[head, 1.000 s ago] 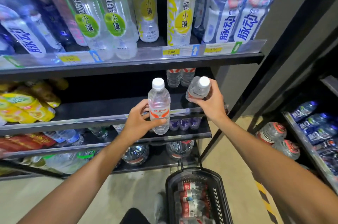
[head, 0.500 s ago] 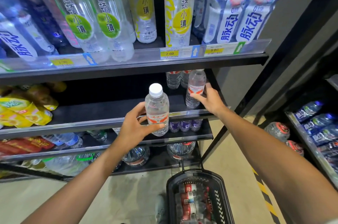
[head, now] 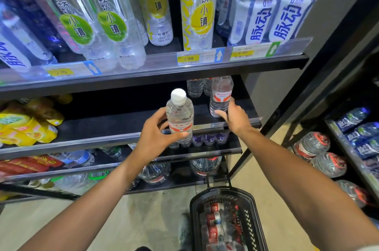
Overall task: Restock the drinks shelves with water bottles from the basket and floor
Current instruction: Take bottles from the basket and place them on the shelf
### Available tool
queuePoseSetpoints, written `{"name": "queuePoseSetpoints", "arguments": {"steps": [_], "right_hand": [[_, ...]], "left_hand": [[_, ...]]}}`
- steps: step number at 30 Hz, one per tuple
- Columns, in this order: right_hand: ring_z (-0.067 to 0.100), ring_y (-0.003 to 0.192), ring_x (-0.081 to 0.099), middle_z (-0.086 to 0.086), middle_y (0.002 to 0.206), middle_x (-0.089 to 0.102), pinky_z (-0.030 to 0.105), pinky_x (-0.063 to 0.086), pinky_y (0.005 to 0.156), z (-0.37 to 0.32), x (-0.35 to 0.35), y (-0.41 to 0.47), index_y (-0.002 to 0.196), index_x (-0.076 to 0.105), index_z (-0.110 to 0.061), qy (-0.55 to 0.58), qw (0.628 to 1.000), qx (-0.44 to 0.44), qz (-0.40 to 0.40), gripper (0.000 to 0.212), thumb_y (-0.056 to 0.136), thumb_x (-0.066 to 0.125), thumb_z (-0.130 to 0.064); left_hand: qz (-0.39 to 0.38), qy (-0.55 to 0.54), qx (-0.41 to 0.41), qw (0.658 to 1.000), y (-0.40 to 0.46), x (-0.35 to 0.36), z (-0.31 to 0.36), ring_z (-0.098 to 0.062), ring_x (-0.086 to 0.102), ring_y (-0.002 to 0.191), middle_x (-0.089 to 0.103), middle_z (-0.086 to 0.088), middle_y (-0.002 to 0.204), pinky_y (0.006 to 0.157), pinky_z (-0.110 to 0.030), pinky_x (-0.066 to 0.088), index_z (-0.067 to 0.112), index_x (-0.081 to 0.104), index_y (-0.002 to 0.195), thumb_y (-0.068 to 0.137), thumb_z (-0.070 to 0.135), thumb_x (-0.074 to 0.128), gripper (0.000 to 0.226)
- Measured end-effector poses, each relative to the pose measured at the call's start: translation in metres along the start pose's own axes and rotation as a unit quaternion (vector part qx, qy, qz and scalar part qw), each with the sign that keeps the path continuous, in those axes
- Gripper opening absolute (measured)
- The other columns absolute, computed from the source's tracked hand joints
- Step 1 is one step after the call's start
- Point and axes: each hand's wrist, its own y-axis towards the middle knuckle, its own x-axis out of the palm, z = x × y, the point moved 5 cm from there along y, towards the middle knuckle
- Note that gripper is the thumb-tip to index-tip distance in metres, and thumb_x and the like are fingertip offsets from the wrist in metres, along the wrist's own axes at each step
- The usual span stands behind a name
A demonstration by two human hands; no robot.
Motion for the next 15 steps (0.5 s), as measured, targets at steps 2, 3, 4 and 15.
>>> {"name": "queuePoseSetpoints", "arguments": {"steps": [2, 3, 4, 15], "right_hand": [[0.046, 0.112, 0.061, 0.024, 0.124, 0.065, 0.048, 0.048, 0.09, -0.001, 0.001, 0.002, 0.143, 0.035, -0.011, 0.015, 1.0, 0.009, -0.006, 0.066, 0.095, 0.065, -0.046], [0.045, 0.114, 0.061, 0.024, 0.125, 0.065, 0.048, 0.049, 0.092, 0.0, 0.002, 0.002, 0.144, 0.034, -0.011, 0.024, 1.0, 0.011, -0.012, 0.066, 0.096, 0.065, -0.045], [0.045, 0.116, 0.061, 0.023, 0.127, 0.064, 0.048, 0.05, 0.095, 0.0, 0.003, 0.002, 0.145, 0.033, -0.012, 0.033, 0.999, 0.012, -0.02, 0.067, 0.096, 0.065, -0.043], [0.026, 0.144, 0.043, 0.006, 0.158, 0.043, 0.043, 0.034, 0.118, 0.0, -0.003, -0.016, 0.159, 0.013, -0.029, 0.088, 0.994, -0.035, -0.055, 0.096, 0.088, 0.078, -0.032]], "left_hand": [[-0.003, 0.004, 0.007, 1.0, 0.003, 0.002, -0.002, -0.017, 0.065, 0.123, 0.068, 0.003, 0.129, 0.107, -0.039, 0.052, 0.015, 0.058, 0.135, 0.073, 0.01, 0.09, 0.07], [-0.003, 0.007, 0.01, 1.0, 0.005, 0.004, -0.003, -0.017, 0.064, 0.124, 0.068, 0.004, 0.13, 0.109, -0.041, 0.05, 0.016, 0.058, 0.135, 0.073, 0.011, 0.091, 0.071], [-0.001, 0.009, 0.015, 1.0, 0.006, 0.006, -0.003, -0.018, 0.063, 0.125, 0.067, 0.004, 0.13, 0.11, -0.041, 0.05, 0.016, 0.058, 0.135, 0.072, 0.012, 0.091, 0.071], [0.038, -0.028, -0.012, 0.999, 0.058, 0.044, -0.022, -0.011, 0.063, 0.123, 0.068, -0.002, 0.127, 0.105, -0.026, 0.051, 0.01, 0.059, 0.128, 0.069, -0.002, 0.09, 0.068]]}}
